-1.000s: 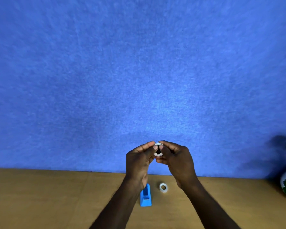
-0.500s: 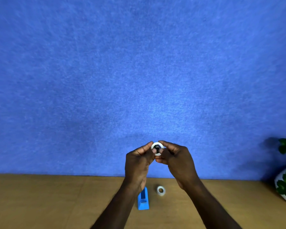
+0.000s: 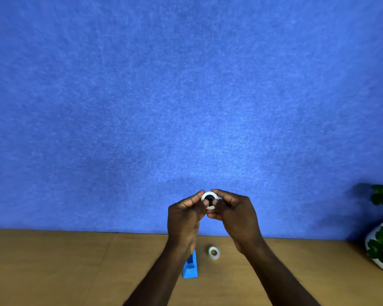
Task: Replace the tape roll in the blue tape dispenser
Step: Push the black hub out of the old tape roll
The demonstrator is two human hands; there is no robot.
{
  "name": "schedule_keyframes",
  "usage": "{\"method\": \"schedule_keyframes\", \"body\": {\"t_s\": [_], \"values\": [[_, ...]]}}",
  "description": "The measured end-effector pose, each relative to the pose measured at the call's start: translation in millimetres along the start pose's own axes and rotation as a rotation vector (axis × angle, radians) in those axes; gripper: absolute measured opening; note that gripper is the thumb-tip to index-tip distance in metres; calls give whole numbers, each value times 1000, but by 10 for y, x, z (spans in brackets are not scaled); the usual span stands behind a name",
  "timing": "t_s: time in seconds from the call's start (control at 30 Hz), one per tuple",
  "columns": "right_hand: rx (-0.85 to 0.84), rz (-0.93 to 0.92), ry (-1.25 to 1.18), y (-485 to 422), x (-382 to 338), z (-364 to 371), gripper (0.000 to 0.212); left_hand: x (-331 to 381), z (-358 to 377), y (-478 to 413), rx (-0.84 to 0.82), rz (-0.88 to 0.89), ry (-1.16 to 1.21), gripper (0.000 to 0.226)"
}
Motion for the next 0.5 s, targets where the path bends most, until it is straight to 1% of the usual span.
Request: {"method": "schedule_keyframes", "body": {"t_s": [0.1,0.27,0.4,0.5], "values": [[2,3,-8,13,-2,0,24,-17,-3,15,9,4,-19,22],[-20,38,-64,15,-20,-6,26,36,33,34,-25,15,-9,19],[-106,128,-211,18,-9,42,16,97,42,36,-42,42,-30,18],[-125,220,-265,-18,82,17,21,102,10,18,-2,50,-54,20]]}}
Point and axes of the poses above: each hand's wrist, its own y-axis away from the middle knuckle, its own z-axis out of the palm, x = y × z, the point moved 9 cm from there along -y, towards the middle knuckle, and after that the axes turned 8 degrees about -y, right-handed, at the moved point
